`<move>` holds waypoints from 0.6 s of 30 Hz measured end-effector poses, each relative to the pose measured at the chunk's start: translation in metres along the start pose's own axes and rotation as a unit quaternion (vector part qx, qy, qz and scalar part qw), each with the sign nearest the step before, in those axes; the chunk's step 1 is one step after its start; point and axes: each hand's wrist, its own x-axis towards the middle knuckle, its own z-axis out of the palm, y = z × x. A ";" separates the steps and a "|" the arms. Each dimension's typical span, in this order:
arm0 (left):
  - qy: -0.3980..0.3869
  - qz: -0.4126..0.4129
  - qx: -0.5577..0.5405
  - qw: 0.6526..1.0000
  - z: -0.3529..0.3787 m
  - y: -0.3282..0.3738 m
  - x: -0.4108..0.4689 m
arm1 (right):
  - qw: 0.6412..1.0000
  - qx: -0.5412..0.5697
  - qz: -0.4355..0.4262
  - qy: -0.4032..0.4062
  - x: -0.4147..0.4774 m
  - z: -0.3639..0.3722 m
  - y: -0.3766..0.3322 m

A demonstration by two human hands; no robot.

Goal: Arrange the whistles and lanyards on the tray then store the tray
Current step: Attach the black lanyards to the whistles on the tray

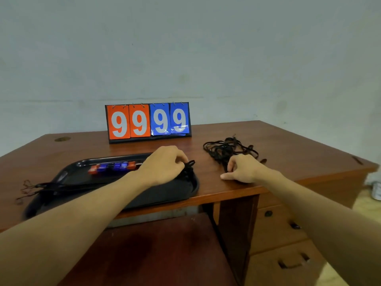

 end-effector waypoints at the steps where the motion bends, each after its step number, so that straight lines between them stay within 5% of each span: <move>1: 0.000 0.002 -0.016 1.000 0.001 0.004 0.002 | 1.000 0.001 -0.003 0.001 0.001 0.000 0.001; 7: 0.021 -0.010 -0.080 0.997 -0.012 0.021 0.009 | 0.988 0.078 -0.017 0.134 0.001 -0.023 -0.004; 13: 0.049 -0.034 -0.127 0.990 -0.034 0.040 0.011 | 0.900 0.328 -0.099 0.268 -0.014 -0.069 -0.031; 18: 0.060 -0.039 -0.179 0.981 -0.041 0.051 0.011 | 0.836 0.470 -0.107 0.262 -0.032 -0.090 -0.043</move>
